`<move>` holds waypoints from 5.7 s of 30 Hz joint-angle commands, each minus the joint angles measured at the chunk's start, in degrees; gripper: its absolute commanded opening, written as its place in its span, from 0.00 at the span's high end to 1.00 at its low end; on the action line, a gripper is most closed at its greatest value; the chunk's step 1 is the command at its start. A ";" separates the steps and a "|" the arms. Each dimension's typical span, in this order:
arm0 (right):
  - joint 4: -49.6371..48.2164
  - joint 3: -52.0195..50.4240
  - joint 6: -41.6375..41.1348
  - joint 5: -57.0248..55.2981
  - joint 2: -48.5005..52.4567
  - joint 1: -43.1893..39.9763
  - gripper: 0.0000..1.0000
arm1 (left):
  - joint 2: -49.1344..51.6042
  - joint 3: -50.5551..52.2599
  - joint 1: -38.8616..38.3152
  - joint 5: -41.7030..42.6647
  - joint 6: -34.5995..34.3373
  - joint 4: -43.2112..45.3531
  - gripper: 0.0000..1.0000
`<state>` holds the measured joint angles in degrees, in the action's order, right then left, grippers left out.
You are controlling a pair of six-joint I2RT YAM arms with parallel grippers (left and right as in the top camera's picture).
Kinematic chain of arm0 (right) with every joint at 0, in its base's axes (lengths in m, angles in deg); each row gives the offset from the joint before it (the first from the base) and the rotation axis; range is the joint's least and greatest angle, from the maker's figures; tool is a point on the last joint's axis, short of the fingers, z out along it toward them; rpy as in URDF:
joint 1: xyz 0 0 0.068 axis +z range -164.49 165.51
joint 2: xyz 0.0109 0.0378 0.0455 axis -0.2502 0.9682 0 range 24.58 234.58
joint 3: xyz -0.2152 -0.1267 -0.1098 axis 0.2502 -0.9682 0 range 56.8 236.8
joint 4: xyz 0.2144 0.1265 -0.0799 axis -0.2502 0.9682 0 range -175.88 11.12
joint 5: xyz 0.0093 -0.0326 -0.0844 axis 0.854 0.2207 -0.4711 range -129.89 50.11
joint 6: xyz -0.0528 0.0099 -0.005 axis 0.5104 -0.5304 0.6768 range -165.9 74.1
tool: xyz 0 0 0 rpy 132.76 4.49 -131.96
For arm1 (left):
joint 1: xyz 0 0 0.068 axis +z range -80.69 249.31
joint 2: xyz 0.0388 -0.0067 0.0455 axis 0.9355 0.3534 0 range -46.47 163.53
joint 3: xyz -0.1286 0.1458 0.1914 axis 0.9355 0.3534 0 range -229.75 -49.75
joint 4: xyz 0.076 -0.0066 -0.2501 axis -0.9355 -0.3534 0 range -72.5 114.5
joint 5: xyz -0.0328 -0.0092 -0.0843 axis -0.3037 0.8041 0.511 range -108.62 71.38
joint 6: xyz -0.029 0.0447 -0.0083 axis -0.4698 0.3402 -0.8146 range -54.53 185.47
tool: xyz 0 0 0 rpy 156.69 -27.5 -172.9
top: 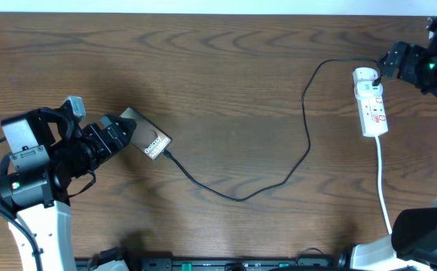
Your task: Plug charger to phone and switch on socket
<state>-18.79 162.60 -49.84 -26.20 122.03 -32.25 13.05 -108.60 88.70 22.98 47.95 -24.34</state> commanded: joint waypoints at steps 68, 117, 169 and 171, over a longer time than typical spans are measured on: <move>0.22 0.26 -0.72 -0.26 0.04 0.83 0.01 | -59.45 58.62 -14.38 -30.36 3.52 45.66 0.13; -21.29 -18.36 5.31 -2.38 -59.28 20.02 0.01 | -59.30 58.62 -15.52 -30.36 3.54 45.66 0.13; -63.36 -105.48 4.22 -5.84 -97.13 21.18 0.01 | -59.30 58.62 -15.52 -30.36 3.52 45.66 0.13; -63.39 -105.48 4.22 -5.84 -97.13 21.18 0.01 | -59.30 58.62 -15.52 -30.36 3.52 45.66 0.13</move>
<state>-82.50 57.19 -45.25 -30.98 25.27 -11.57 -45.89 -50.55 73.36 -8.47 50.73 24.01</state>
